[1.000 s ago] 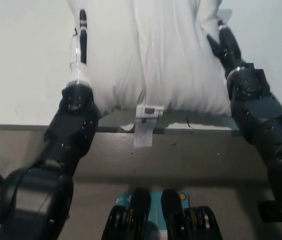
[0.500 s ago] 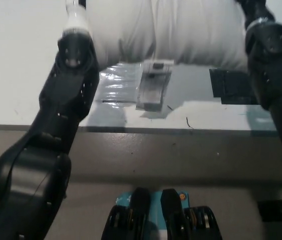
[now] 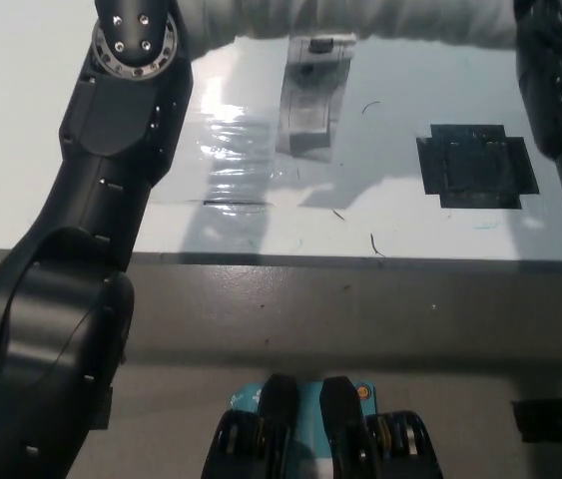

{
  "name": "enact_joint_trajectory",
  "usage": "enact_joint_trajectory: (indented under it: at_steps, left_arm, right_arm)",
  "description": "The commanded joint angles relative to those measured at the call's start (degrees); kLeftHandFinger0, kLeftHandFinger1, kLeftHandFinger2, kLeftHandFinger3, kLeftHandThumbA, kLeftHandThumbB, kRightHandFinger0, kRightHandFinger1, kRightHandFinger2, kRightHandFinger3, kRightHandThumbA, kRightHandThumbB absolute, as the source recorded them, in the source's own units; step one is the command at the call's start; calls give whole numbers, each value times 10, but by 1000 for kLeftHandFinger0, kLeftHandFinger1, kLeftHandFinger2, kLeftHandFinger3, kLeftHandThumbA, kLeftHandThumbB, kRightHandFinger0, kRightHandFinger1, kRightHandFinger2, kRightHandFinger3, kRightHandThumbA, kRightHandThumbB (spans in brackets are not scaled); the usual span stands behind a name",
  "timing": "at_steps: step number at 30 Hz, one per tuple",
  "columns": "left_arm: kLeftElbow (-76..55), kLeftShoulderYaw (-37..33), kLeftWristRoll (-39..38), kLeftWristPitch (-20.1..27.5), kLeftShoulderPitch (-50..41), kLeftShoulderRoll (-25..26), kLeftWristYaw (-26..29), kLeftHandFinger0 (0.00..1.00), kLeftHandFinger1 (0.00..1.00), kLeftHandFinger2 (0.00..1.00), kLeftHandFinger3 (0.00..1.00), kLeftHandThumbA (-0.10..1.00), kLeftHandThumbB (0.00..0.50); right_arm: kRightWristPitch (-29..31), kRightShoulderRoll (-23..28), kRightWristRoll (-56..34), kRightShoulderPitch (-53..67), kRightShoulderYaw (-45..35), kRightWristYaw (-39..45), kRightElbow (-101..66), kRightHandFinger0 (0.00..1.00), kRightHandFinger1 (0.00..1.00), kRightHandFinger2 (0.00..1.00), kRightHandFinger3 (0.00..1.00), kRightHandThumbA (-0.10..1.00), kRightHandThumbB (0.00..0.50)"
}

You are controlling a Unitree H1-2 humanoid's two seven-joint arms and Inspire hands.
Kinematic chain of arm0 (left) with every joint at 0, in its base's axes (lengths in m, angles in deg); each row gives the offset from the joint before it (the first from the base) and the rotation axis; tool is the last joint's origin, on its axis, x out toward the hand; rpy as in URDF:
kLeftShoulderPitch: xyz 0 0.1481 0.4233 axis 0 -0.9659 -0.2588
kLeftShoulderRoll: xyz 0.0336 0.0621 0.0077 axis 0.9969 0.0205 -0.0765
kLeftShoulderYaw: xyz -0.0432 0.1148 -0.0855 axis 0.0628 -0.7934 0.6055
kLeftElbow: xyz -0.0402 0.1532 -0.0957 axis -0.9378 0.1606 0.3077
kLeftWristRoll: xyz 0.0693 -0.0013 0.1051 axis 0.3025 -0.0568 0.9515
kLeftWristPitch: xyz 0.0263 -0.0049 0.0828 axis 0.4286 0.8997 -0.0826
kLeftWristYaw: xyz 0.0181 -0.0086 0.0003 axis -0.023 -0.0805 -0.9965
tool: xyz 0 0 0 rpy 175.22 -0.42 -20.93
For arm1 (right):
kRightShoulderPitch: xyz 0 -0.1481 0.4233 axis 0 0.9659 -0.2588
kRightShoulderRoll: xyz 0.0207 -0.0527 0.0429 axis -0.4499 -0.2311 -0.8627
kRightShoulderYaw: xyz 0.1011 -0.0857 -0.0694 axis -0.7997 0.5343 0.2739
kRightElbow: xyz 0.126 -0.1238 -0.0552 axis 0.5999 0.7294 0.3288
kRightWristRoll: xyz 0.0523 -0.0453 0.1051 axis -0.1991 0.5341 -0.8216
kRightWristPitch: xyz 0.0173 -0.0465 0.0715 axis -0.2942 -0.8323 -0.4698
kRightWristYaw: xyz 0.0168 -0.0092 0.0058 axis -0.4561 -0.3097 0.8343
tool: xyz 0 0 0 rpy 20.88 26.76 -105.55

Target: The robot uses both hands to lift the pillow and then drops it on the table

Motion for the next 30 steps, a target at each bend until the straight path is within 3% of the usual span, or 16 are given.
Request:
enact_joint_trajectory:
  at_steps: [1,2,3,4,18,22,23,26,28,30]
  left_arm:
    - [-65,-40,55,8,143,-53,-23,1000,1000,1000,1000,1000,183]
    - [-65,-40,55,8,142,-53,-23,1000,1000,1000,1000,1000,183]
    - [-67,-43,63,19,142,-51,-19,1000,1000,1000,1000,1000,127]
    - [-72,-43,64,17,141,-52,-16,1000,1000,1000,1000,1000,111]
    - [-67,-38,57,13,138,-52,-24,1000,1000,1000,1000,1000,105]
    - [-47,-36,58,5,119,-56,-15,1000,1000,1000,1000,1000,73]
    - [-44,-35,57,0,114,-57,-15,1000,1000,1000,1000,1000,96]
    - [-27,-27,42,-17,89,-65,-20,1000,1000,1000,1000,1000,86]
    - [-3,-19,24,-19,73,-71,-37,1000,1000,1000,1000,1000,37]
    - [21,-17,23,-19,67,-72,-38,1000,1000,1000,1000,1000,29]
  right_arm:
    - [14,-72,-3,-130,25,47,-68,1000,1000,1000,1000,1000,402]
    - [14,-72,-3,-130,25,47,-68,1000,1000,1000,1000,1000,402]
    - [9,-71,-1,-130,25,42,-74,1000,1000,1000,1000,1000,386]
    - [5,-70,6,-130,27,35,-76,1000,1000,1000,1000,1000,377]
    - [25,-69,15,-129,34,32,-53,1000,1000,1000,1000,1000,359]
    - [36,-74,18,-117,37,38,-16,1000,1000,1000,1000,1000,325]
    - [34,-76,19,-113,38,38,-11,1000,1000,1000,1000,1000,323]
    - [31,-82,24,-93,40,34,19,1000,1000,1000,1000,1000,326]
    - [31,-86,29,-81,40,28,53,1000,1000,1000,1000,1000,334]
    - [34,-88,28,-76,39,30,81,1000,1000,1000,1000,1000,332]
